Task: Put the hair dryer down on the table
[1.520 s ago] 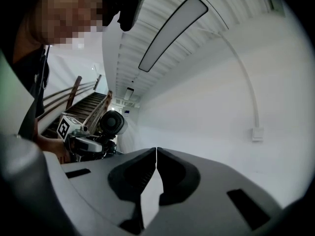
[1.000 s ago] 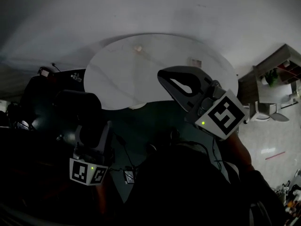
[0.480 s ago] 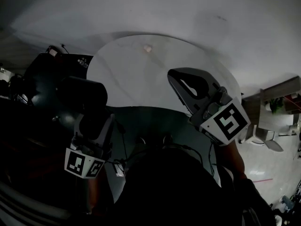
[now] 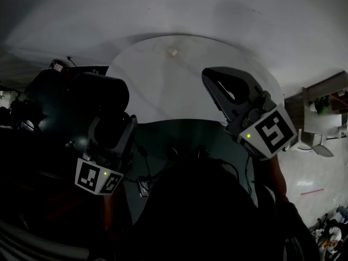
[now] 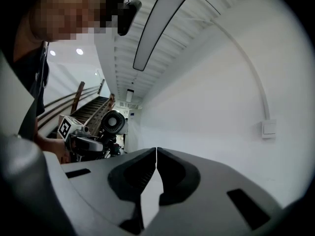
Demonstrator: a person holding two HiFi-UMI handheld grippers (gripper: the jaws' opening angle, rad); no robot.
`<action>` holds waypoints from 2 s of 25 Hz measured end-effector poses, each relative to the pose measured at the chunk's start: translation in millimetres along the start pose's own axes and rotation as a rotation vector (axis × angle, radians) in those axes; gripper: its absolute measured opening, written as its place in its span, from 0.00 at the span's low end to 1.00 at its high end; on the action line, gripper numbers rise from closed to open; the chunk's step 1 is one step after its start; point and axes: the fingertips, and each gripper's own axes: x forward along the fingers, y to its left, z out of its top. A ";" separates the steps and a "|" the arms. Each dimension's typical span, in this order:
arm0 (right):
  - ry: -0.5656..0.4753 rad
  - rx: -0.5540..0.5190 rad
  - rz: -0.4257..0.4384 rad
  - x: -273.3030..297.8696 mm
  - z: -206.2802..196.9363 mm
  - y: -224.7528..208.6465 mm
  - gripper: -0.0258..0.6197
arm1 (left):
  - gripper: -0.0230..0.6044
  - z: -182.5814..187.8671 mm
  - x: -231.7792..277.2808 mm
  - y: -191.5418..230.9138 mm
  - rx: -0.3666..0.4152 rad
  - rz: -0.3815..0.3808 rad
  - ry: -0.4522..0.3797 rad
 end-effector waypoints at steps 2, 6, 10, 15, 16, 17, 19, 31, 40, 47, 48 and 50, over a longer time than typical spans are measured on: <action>-0.001 0.002 -0.020 -1.5 -1.3 -2.2 0.05 | 0.42 -1.0 4.6 1.5 0.004 -0.019 0.001; -0.002 -0.004 -0.057 -3.3 -2.8 -6.4 0.05 | 0.42 -3.1 11.7 5.0 -0.001 -0.051 0.000; -0.007 -0.011 -0.085 -4.2 -1.3 -7.8 0.05 | 0.42 -4.2 15.9 7.9 -0.004 -0.078 0.002; 0.004 -0.012 -0.092 -4.2 -2.3 -8.0 0.05 | 0.42 -6.6 18.0 10.5 -0.019 -0.084 0.003; 0.007 -0.013 -0.090 -3.9 -2.6 -7.7 0.05 | 0.42 -6.9 17.4 10.1 -0.019 -0.082 0.002; 0.007 -0.014 -0.087 -3.3 -2.3 -7.7 0.05 | 0.42 -7.0 17.0 9.8 -0.017 -0.079 0.001; 0.000 -0.020 -0.080 -2.1 0.1 -7.8 0.05 | 0.42 -7.4 16.1 8.6 -0.017 -0.070 -0.001; -0.044 -0.037 0.037 2.5 -4.8 -1.8 0.05 | 0.42 -13.0 -3.9 4.0 0.000 0.064 -0.030; -0.046 -0.035 0.112 -2.1 15.3 11.7 0.05 | 0.42 3.6 -25.7 -14.2 -0.013 0.135 -0.031; -0.018 -0.030 0.079 1.2 12.1 9.0 0.05 | 0.42 -0.3 -17.7 -5.7 -0.036 0.100 -0.021; -0.015 -0.029 0.070 2.6 11.4 9.5 0.05 | 0.42 -1.2 -15.5 -2.4 -0.039 0.088 -0.021; -0.005 -0.026 0.051 2.5 8.0 8.3 0.05 | 0.42 -3.6 -9.9 1.6 -0.039 0.068 -0.019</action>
